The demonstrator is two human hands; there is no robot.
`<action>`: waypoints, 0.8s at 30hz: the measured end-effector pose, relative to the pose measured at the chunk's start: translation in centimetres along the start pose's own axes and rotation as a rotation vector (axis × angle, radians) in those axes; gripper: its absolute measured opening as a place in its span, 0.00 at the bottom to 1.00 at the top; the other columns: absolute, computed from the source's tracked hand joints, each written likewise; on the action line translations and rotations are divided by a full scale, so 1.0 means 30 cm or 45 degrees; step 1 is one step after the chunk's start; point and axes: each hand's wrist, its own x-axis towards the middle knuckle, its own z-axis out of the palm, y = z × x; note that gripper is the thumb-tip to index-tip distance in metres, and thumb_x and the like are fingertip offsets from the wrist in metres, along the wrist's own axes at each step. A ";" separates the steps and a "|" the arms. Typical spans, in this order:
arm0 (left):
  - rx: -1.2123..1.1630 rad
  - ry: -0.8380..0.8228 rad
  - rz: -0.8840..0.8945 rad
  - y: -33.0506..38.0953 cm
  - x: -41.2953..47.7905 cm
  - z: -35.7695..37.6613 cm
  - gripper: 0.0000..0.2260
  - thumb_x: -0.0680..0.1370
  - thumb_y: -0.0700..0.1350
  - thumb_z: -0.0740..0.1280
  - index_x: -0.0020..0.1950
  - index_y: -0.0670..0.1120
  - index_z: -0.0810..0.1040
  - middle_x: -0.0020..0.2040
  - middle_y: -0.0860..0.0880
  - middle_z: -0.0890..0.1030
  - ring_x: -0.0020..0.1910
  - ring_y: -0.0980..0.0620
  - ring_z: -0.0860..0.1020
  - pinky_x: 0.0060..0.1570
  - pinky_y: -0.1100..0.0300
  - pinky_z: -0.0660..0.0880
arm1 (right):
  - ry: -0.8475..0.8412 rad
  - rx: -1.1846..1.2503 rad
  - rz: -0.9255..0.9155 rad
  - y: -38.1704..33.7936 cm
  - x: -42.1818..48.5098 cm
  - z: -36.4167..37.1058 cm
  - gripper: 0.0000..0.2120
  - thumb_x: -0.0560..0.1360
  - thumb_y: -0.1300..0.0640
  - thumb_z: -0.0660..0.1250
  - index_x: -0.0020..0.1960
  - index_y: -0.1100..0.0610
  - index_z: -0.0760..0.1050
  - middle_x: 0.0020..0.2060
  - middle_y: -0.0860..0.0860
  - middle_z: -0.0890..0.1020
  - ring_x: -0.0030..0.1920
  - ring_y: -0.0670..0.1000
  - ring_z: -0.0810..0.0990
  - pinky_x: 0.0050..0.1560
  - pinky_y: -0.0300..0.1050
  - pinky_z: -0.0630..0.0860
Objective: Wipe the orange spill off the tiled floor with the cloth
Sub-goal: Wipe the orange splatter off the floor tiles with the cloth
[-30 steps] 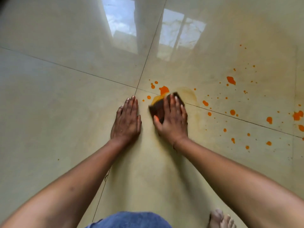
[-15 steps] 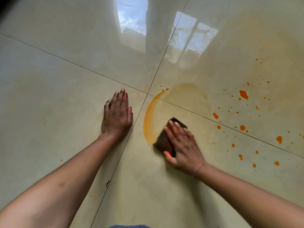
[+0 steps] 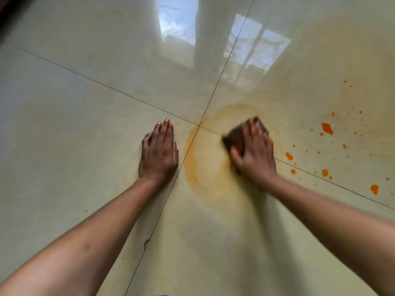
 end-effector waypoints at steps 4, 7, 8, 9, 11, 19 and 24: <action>-0.020 0.015 -0.006 0.000 0.004 0.009 0.24 0.79 0.45 0.53 0.76 0.41 0.61 0.77 0.46 0.60 0.76 0.47 0.58 0.71 0.50 0.55 | 0.007 0.012 -0.040 -0.290 0.090 0.080 0.38 0.74 0.41 0.61 0.78 0.56 0.54 0.78 0.58 0.55 0.78 0.57 0.52 0.75 0.56 0.51; -0.017 0.005 -0.010 0.000 -0.001 -0.005 0.24 0.79 0.45 0.52 0.76 0.42 0.60 0.77 0.46 0.59 0.76 0.47 0.57 0.71 0.50 0.54 | -0.135 -0.054 -0.474 -0.221 -0.325 0.112 0.39 0.71 0.39 0.61 0.77 0.55 0.58 0.78 0.56 0.55 0.77 0.56 0.56 0.74 0.57 0.57; -0.010 -0.009 -0.008 0.005 -0.002 -0.005 0.25 0.80 0.46 0.51 0.76 0.42 0.59 0.77 0.46 0.59 0.76 0.48 0.56 0.71 0.50 0.54 | -0.151 -0.058 -0.514 -0.141 -0.372 0.088 0.39 0.71 0.38 0.60 0.77 0.55 0.58 0.78 0.55 0.54 0.77 0.57 0.58 0.73 0.57 0.58; -0.004 -0.016 -0.010 0.008 -0.002 -0.004 0.25 0.80 0.46 0.50 0.77 0.42 0.58 0.78 0.46 0.58 0.77 0.48 0.55 0.72 0.50 0.53 | -0.114 -0.065 -0.499 -0.068 -0.345 0.077 0.39 0.71 0.38 0.59 0.77 0.55 0.58 0.78 0.55 0.54 0.76 0.57 0.59 0.73 0.57 0.59; 0.000 -0.016 -0.016 0.003 -0.001 0.001 0.25 0.80 0.47 0.48 0.77 0.42 0.58 0.78 0.47 0.58 0.77 0.49 0.55 0.72 0.51 0.53 | -0.076 -0.032 -0.208 -0.058 -0.138 0.032 0.39 0.72 0.39 0.57 0.78 0.55 0.55 0.78 0.55 0.54 0.77 0.56 0.55 0.74 0.56 0.55; 0.001 -0.029 -0.003 -0.004 -0.001 -0.001 0.26 0.78 0.45 0.50 0.77 0.43 0.58 0.78 0.47 0.57 0.77 0.49 0.54 0.72 0.50 0.53 | -0.108 -0.087 -0.475 -0.204 -0.275 0.094 0.38 0.73 0.39 0.58 0.78 0.53 0.56 0.78 0.54 0.56 0.78 0.53 0.53 0.75 0.54 0.55; 0.003 -0.030 -0.004 -0.003 -0.001 0.001 0.26 0.78 0.43 0.54 0.77 0.43 0.57 0.78 0.47 0.56 0.77 0.48 0.54 0.72 0.50 0.53 | -0.055 -0.076 -0.162 -0.215 0.097 0.036 0.37 0.75 0.40 0.56 0.79 0.52 0.50 0.79 0.53 0.51 0.78 0.53 0.49 0.76 0.52 0.48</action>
